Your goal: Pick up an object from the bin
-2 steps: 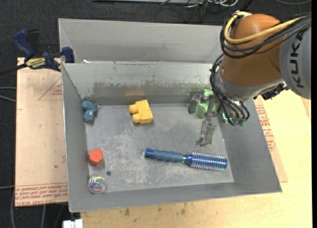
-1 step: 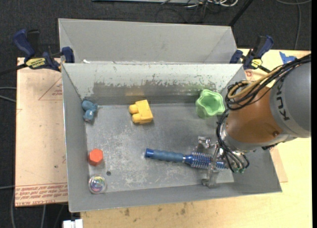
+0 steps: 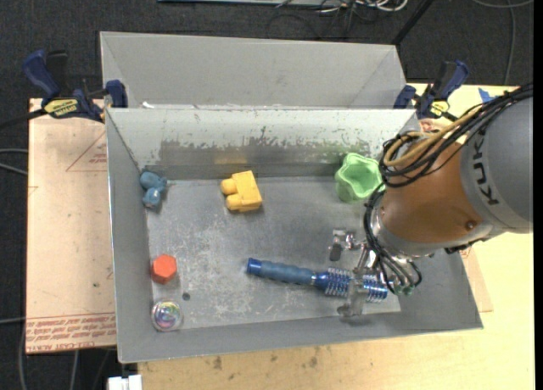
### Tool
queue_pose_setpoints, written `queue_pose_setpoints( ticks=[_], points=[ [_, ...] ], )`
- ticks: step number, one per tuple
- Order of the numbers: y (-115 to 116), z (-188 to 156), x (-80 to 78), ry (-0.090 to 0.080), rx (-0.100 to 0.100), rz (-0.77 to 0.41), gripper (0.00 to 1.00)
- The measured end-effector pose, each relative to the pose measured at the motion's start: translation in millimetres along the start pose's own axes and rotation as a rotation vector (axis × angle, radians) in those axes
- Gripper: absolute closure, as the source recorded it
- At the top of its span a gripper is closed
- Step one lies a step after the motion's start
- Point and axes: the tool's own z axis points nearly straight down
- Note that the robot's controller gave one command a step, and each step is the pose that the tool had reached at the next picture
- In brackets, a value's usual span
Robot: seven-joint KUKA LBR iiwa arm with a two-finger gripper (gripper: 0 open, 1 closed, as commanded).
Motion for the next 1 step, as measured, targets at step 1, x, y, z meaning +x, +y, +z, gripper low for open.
queue_pose_setpoints(
  ticks=[1],
  points=[
    [28.7,2.0,9.8,0.005,0.0,-0.076,0.0]
  ],
)
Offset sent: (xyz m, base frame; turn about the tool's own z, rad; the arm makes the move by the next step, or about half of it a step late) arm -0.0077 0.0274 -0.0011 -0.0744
